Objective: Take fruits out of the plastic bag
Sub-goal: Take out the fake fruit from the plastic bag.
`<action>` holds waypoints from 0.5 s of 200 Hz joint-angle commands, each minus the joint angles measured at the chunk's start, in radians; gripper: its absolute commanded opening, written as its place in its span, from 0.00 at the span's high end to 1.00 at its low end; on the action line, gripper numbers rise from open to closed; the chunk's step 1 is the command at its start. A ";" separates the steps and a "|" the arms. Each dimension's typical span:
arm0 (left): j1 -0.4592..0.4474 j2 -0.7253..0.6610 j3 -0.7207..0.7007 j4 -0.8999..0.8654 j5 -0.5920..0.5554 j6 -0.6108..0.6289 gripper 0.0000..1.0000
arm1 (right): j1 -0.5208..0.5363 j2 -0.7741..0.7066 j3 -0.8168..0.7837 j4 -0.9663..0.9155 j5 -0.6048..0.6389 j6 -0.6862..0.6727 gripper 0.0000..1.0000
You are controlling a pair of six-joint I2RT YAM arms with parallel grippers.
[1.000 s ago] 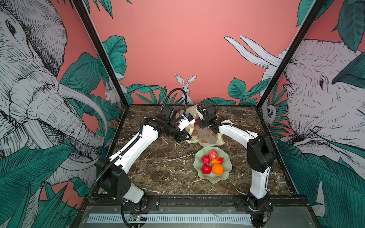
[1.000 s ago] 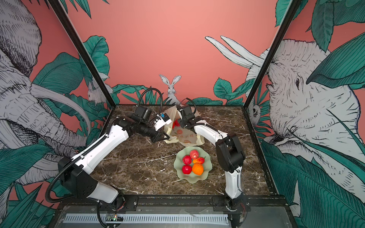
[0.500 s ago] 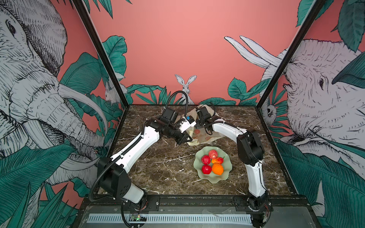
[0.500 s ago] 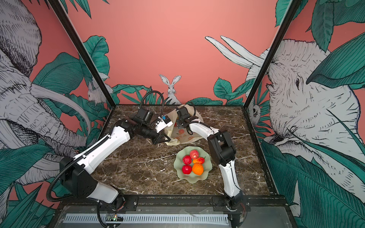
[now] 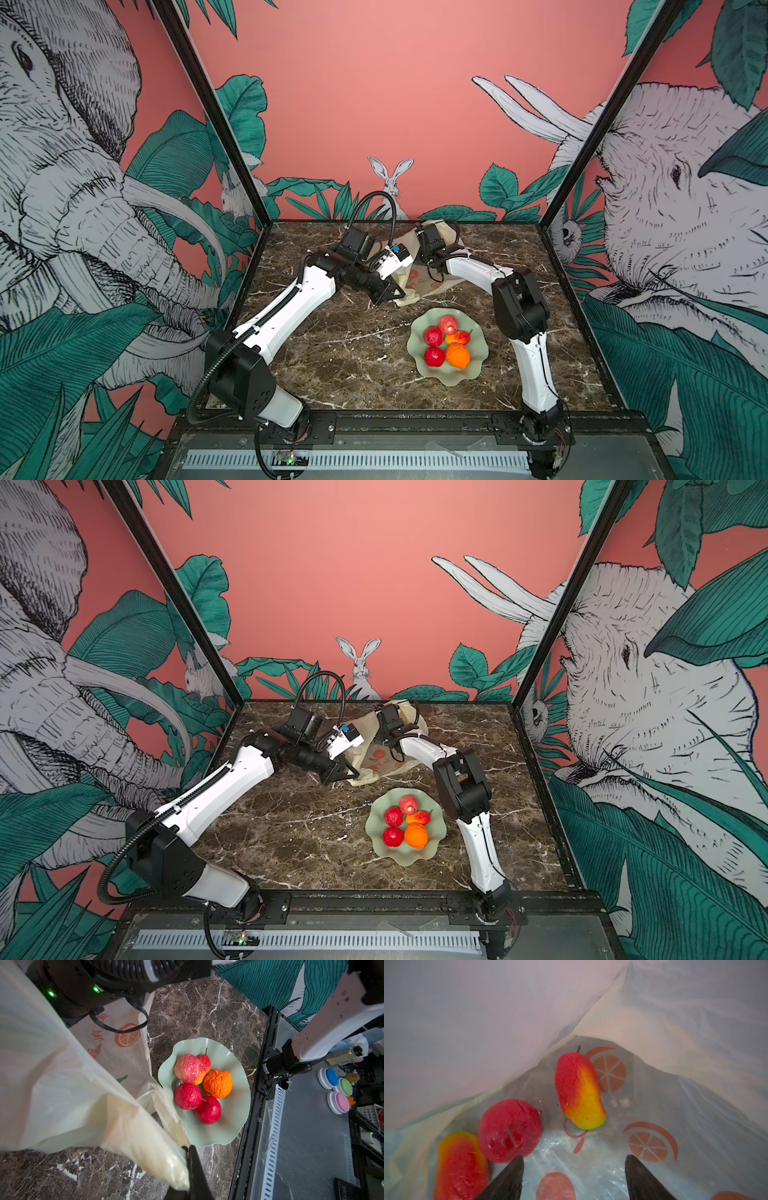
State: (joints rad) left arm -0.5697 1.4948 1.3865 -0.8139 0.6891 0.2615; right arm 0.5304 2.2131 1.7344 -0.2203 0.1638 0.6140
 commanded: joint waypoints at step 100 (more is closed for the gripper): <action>-0.051 0.020 0.016 -0.264 0.070 0.138 1.00 | -0.064 -0.204 -0.350 0.254 0.167 0.104 0.36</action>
State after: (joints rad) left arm -0.5957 1.5394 1.3972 -0.9730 0.7300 0.3668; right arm 0.4953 2.1365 1.4609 -0.0662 0.2230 0.7044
